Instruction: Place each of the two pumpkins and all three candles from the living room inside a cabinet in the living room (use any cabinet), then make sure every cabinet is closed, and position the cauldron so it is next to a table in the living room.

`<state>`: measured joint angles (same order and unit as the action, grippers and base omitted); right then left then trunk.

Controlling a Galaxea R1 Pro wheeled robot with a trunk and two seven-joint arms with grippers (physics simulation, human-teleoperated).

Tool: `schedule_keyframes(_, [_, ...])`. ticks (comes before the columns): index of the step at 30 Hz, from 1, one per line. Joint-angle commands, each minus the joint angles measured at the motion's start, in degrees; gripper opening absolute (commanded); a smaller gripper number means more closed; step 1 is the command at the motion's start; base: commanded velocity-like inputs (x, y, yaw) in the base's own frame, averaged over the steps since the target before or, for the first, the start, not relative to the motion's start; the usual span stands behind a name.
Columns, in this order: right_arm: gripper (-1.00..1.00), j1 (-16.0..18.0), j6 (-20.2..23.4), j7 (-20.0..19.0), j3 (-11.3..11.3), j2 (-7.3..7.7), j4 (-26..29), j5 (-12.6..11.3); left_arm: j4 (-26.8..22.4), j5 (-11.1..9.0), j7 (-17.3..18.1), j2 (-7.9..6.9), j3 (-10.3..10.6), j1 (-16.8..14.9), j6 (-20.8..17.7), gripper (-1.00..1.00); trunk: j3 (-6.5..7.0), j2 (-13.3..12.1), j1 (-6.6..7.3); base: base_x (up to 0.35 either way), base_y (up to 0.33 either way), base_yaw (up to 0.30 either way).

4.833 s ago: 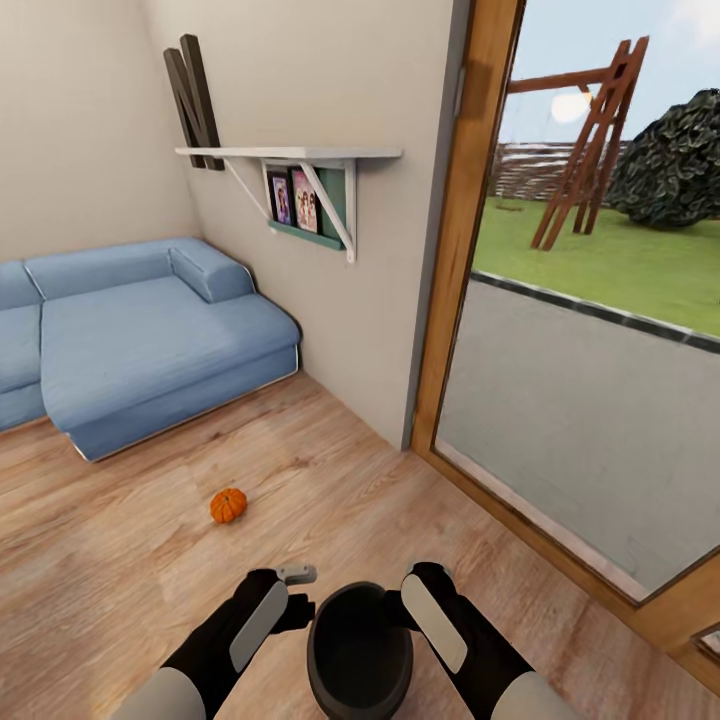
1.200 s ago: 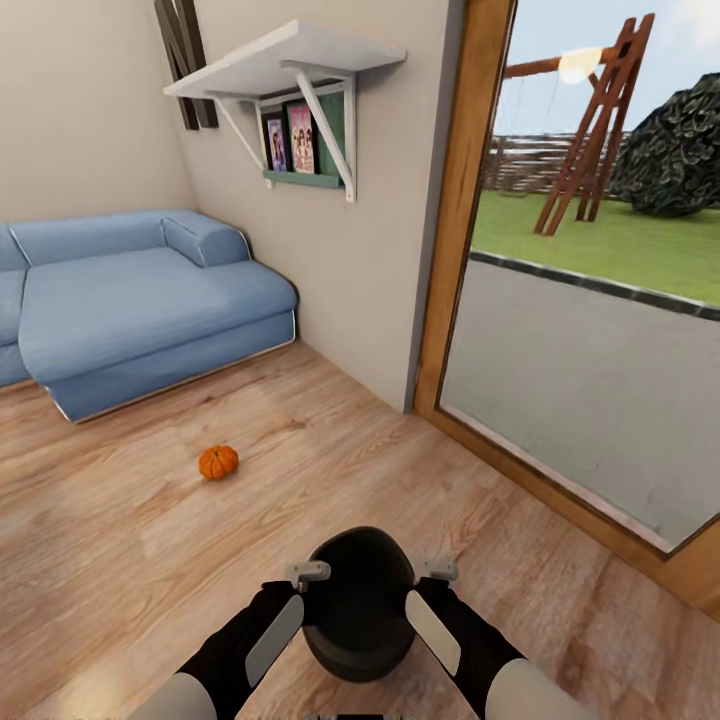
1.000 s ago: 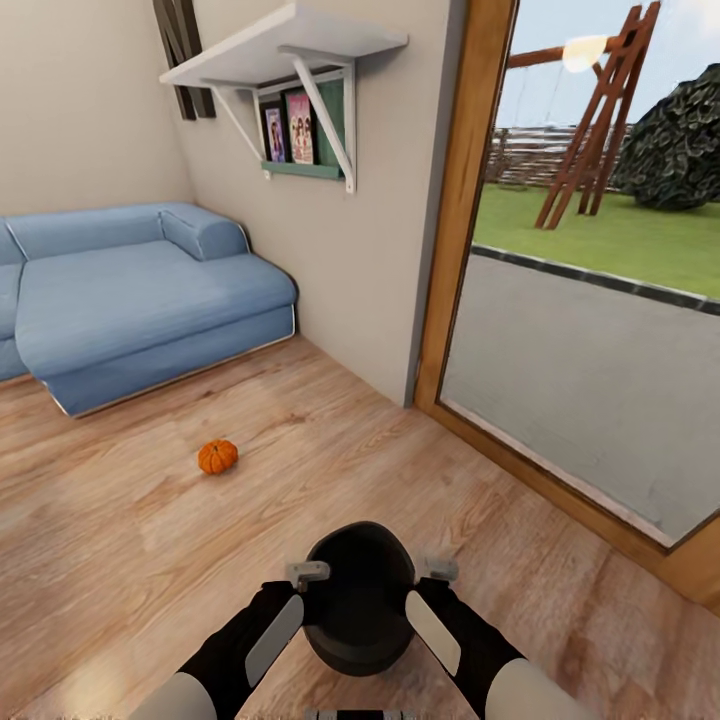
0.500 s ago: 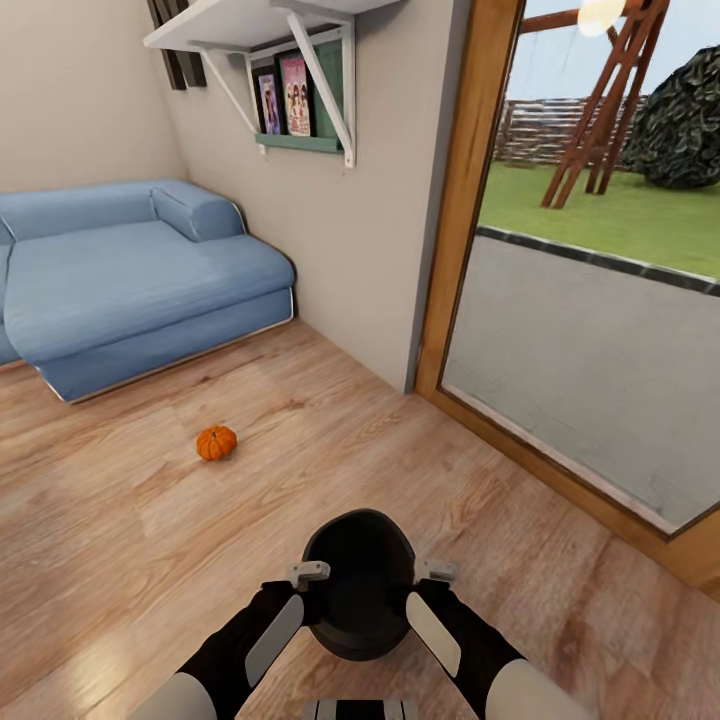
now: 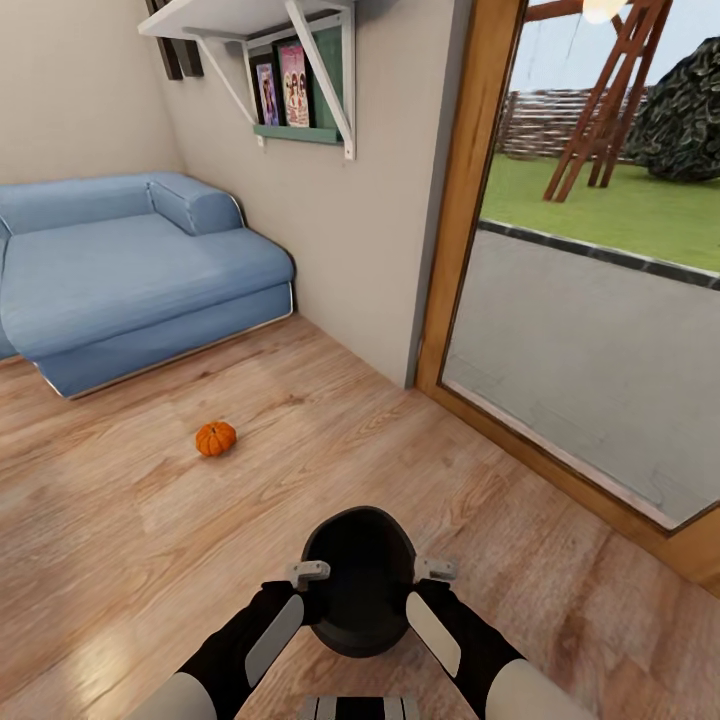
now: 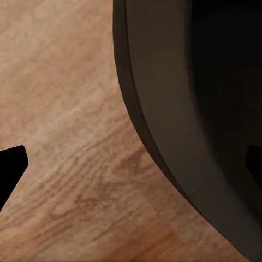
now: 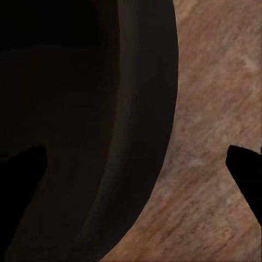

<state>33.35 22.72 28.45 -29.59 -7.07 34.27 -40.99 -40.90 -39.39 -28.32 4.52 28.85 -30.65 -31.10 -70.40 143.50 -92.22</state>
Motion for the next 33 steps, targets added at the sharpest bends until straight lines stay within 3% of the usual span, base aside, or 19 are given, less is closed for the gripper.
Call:
schedule_keyframes(1, [-1.00, 0.04, 0.15, 0.47, -0.29, 0.04, 0.09, -0.41, -0.06, -0.74, -0.60, -0.04, 0.24, -0.03, -0.10, 1.00, -0.05, 0.02, 0.01, 0.000, 0.000, 0.000])
schedule_keyframes(3, [-1.00, 0.04, 0.13, 0.47, -0.29, 0.04, 0.10, -0.41, -0.06, -0.76, -0.60, -0.04, 0.24, -0.03, -0.10, 1.00, -0.05, 0.02, 0.01, 0.000, 0.000, 0.000])
schedule_keyframes(4, [-1.00, 0.04, 0.13, 0.47, -0.29, 0.04, 0.10, -0.41, -0.06, -0.77, -0.60, -0.04, 0.24, -0.03, -0.10, -1.00, -0.05, 0.02, 0.01, 0.000, 0.000, 0.000])
schedule_keyframes(33, [-1.00, 0.04, 0.13, 0.47, -0.31, 0.04, 0.10, -0.41, -0.10, -1.08, -0.60, -0.04, 0.24, -0.03, -0.19, -1.00, -0.05, 0.02, 0.01, 0.000, 0.000, 0.000])
